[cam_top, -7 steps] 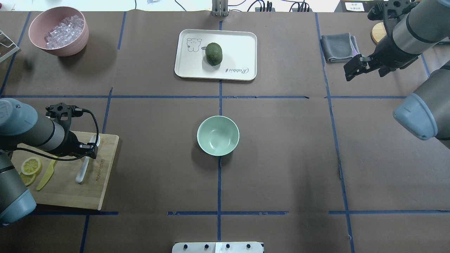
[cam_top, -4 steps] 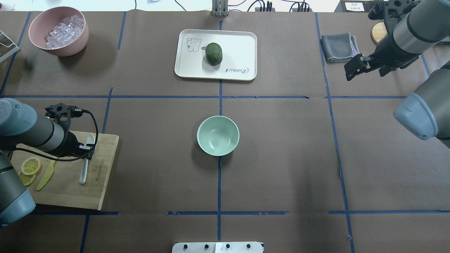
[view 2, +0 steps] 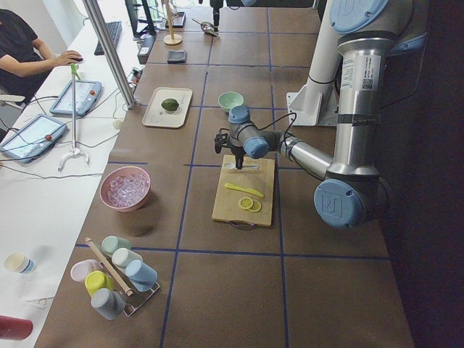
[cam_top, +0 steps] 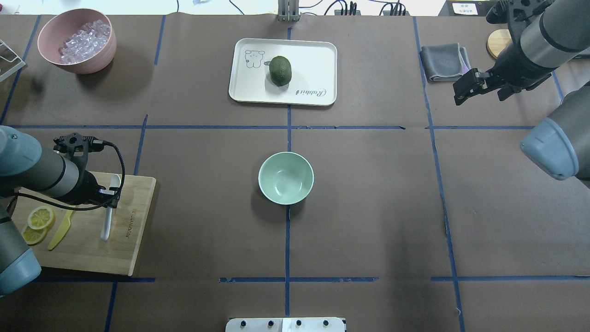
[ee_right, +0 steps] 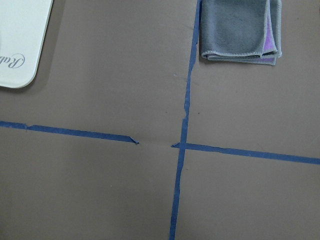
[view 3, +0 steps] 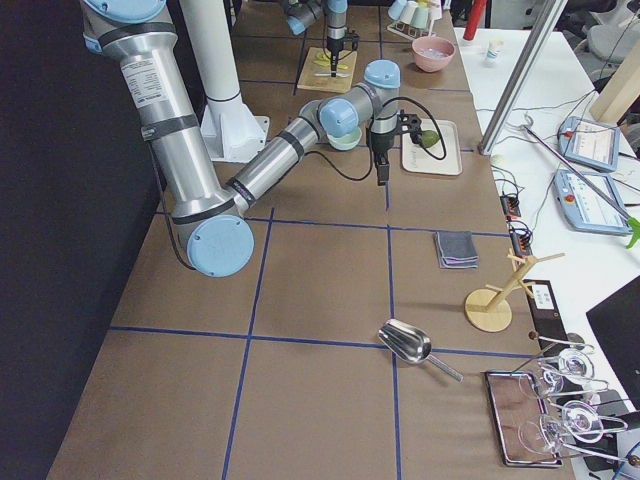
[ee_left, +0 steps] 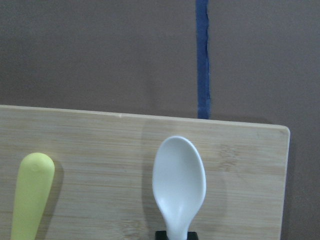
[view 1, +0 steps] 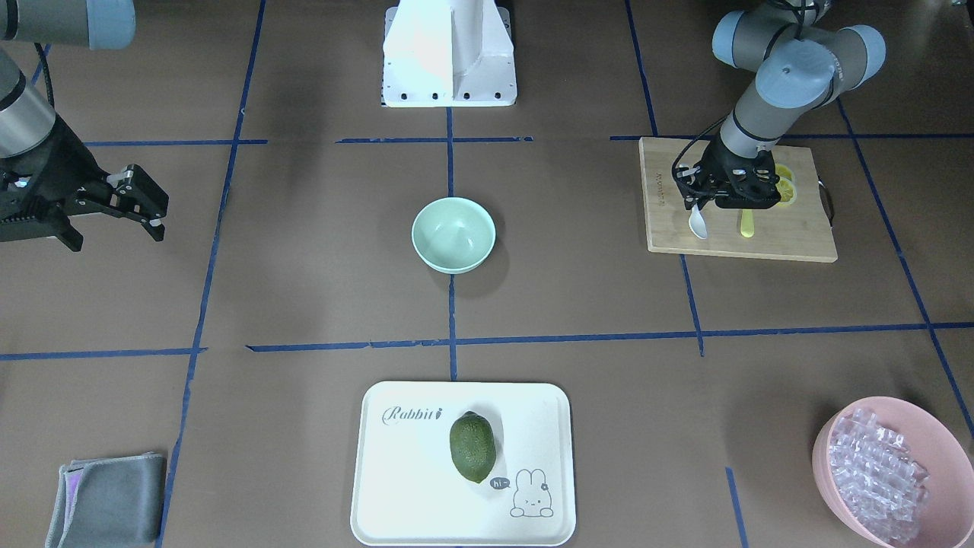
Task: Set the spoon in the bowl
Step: 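Grasp the white plastic spoon on the cutting board with the left gripper, then carry the spoon with the left gripper over the green bowl and lower it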
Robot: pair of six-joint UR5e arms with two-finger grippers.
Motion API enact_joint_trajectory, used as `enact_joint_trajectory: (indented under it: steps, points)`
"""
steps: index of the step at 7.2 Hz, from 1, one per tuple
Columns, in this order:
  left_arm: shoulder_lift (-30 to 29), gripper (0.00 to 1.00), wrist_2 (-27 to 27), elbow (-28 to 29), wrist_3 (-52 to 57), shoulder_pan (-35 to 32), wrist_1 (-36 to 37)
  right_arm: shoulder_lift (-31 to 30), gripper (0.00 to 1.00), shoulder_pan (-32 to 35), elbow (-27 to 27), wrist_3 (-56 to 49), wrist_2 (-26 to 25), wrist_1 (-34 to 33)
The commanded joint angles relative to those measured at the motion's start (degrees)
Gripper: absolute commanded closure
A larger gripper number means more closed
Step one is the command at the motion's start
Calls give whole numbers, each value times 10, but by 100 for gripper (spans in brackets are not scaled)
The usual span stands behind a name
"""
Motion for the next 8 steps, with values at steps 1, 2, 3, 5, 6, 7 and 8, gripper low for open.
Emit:
enact_joint_trajectory:
  steps: [1,2,3,5,6,7,8]
  points:
    - [-7,100,-1,-83,7,-5,130,-9,0,1,0,-2,3,3]
    - [-30,100,-1,-112,7,-4,189,-18,0,9,1,-22,3,4]
    - [-91,100,-1,-104,-5,0,201,-42,0,32,0,-76,4,5]
    - [-263,100,-1,-16,-115,34,230,-106,0,109,-22,-219,34,5]
    - [-330,100,-1,20,-159,43,224,-127,0,138,-41,-274,51,6]
    - [-402,100,-1,76,-187,51,224,-146,0,162,-51,-316,56,6]
    - [-468,100,1,142,-207,66,220,-169,0,176,-51,-323,83,10]
